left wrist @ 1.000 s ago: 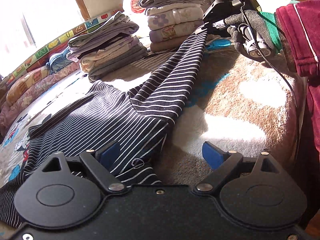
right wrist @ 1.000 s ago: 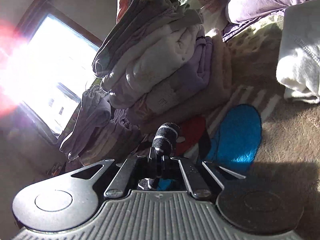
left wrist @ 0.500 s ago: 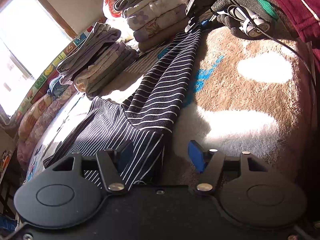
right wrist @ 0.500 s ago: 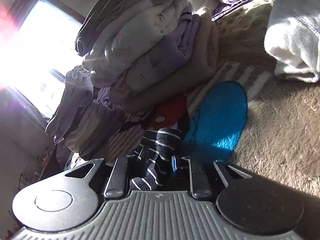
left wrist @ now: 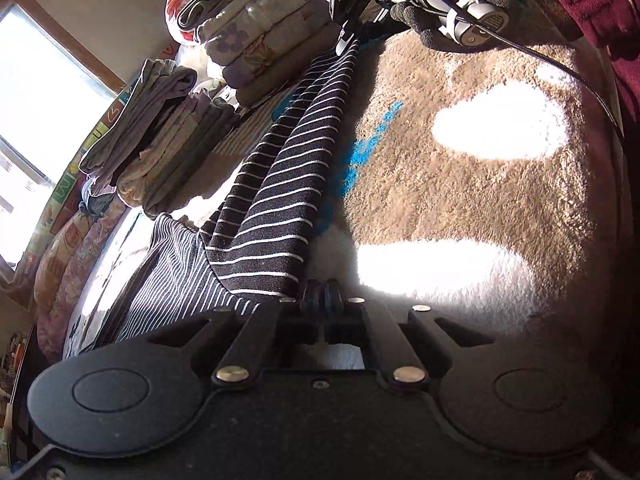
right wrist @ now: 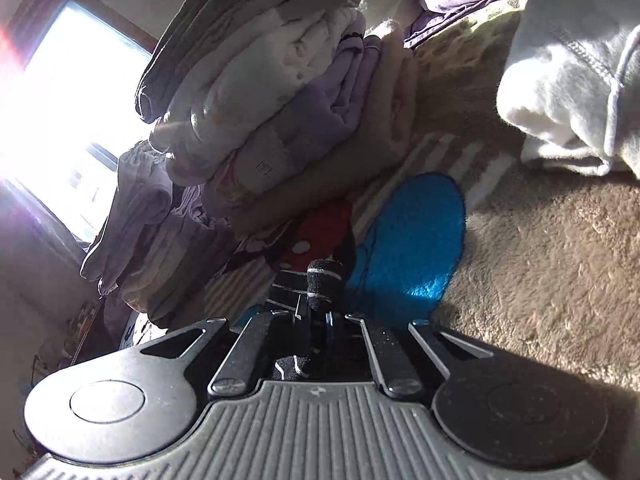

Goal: Fold clothes

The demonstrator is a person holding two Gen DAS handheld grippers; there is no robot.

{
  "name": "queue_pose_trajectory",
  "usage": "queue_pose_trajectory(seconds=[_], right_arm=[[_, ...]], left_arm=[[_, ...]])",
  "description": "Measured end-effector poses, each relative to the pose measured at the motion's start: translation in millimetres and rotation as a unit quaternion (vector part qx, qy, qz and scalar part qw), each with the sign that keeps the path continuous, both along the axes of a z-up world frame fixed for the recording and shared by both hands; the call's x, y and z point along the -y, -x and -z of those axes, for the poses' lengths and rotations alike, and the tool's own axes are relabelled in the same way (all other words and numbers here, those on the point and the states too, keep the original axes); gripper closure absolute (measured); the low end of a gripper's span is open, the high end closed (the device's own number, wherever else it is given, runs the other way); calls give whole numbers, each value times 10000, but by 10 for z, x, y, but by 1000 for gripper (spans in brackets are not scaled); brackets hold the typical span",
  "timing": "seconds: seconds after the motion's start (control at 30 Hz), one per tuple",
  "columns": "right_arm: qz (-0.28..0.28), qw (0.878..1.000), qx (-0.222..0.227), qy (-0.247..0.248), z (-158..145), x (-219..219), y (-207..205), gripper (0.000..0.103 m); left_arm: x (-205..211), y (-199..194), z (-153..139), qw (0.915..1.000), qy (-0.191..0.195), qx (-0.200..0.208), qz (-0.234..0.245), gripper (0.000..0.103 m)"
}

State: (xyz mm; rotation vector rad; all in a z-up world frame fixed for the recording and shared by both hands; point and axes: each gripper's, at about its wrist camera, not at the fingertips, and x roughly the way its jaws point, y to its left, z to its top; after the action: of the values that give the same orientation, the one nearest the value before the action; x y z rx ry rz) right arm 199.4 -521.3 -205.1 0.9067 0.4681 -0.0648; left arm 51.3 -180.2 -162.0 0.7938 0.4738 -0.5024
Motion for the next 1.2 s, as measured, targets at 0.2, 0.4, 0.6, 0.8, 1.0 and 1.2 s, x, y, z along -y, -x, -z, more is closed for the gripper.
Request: queue_pose_trajectory(seconds=[0.2,0.4,0.6,0.8,1.0,1.2], right_arm=[[92,9991,175,371,-290,-16,141,68],[-937,9909,717,646,-763,-610,398,67],[-2612,9563,687,1118,-796,-1756,608,67],[-3617,9071,242,2138,-493,-2845,809,69],[-3739,8907,206,2576,-497,-2974,1211,71],[-3243,9196,252,2202,-716,-2569,967,70]], left_arm=[[-291,202,-139,9994,315,-97,-83,61],[-861,370,-139,9980,246,-99,-579,61],[-1106,411,-51,9959,285,-142,-846,61],[-1335,306,-85,9853,940,-548,-1317,60],[-1784,163,-244,9465,2270,-1037,-2049,61],[-1865,-178,-303,9355,2647,-917,-2154,61]])
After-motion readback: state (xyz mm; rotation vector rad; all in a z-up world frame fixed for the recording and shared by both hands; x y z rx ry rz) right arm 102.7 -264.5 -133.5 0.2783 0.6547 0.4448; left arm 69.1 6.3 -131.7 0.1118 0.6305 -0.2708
